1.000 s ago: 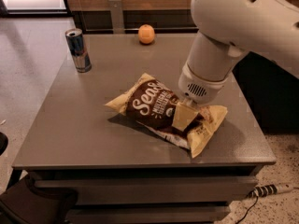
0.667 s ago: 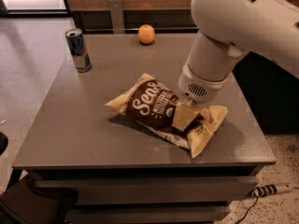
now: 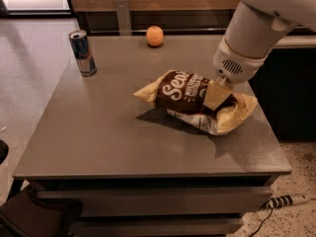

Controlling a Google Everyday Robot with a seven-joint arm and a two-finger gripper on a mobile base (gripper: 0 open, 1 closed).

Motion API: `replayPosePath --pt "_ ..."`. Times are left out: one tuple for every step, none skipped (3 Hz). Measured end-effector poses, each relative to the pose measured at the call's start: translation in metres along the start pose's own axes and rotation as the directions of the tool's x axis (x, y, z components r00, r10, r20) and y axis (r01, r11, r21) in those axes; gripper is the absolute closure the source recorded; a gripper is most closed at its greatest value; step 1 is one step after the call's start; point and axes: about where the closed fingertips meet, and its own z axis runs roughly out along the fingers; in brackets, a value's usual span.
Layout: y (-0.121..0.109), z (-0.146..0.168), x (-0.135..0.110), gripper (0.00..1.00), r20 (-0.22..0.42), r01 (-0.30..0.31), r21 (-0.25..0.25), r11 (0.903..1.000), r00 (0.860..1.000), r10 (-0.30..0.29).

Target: Move brown chip bag near orange

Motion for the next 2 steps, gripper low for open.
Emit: replayPosePath --pt "-0.065 -0.045 0.01 1.0 0.049 -0.124 0.107 0.9864 0.992 0.12" --pt "-0.105 -0.078 0.017 1.0 0.098 -0.196 0.196 0.9607 0.979 0.18"
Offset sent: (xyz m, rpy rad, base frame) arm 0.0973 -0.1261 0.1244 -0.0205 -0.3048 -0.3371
